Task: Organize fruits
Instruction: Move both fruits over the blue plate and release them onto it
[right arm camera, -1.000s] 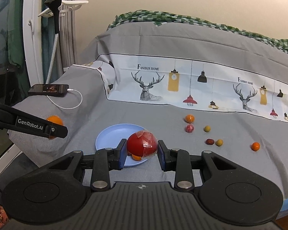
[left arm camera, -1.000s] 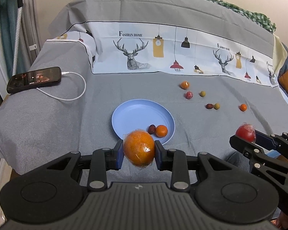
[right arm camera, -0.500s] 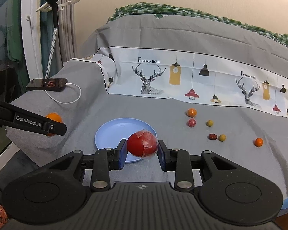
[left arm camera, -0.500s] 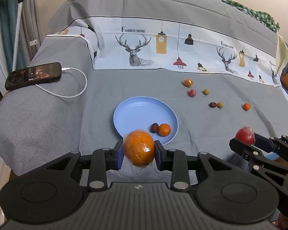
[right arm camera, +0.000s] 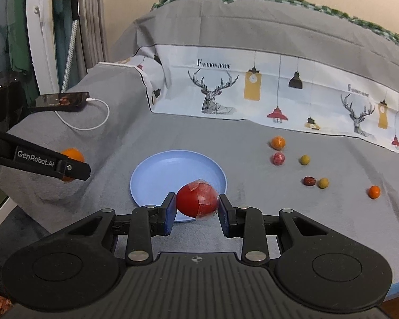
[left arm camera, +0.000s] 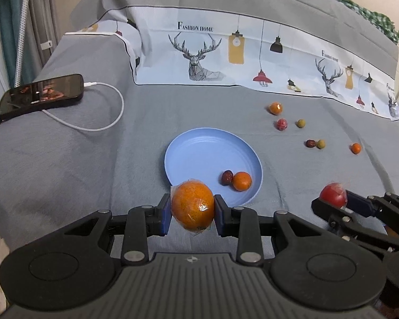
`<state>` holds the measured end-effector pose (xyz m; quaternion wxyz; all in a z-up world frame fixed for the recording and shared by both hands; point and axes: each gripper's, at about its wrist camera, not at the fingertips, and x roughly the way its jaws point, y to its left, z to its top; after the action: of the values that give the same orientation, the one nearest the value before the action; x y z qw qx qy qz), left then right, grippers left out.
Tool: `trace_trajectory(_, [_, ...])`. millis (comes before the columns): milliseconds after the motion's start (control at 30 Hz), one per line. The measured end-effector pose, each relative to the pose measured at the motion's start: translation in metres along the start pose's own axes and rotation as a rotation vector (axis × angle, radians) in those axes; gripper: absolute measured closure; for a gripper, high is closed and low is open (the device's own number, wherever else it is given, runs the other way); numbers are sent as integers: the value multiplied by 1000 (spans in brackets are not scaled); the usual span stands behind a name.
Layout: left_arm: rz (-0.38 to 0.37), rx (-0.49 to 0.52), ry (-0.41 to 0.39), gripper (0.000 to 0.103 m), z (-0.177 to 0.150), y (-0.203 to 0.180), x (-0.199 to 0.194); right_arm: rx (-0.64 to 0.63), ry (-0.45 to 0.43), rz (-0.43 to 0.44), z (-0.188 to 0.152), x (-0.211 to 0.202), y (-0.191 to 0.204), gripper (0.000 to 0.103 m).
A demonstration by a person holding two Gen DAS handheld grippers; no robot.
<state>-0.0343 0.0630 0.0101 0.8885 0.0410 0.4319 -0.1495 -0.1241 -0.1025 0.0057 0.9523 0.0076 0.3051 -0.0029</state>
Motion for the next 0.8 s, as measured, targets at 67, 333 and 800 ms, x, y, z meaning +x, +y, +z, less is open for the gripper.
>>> trace_trajectory(67, [3,3,5,67,7,0,12,-5,15,9,2,13,1,68])
trace_trajectory(333, [7,24,53,67,32,6,71,-25,75,28,11,72,4,68])
trace_trajectory(800, [32,64,154,67,63,12,180,-54,184,7,17,185,-4,68])
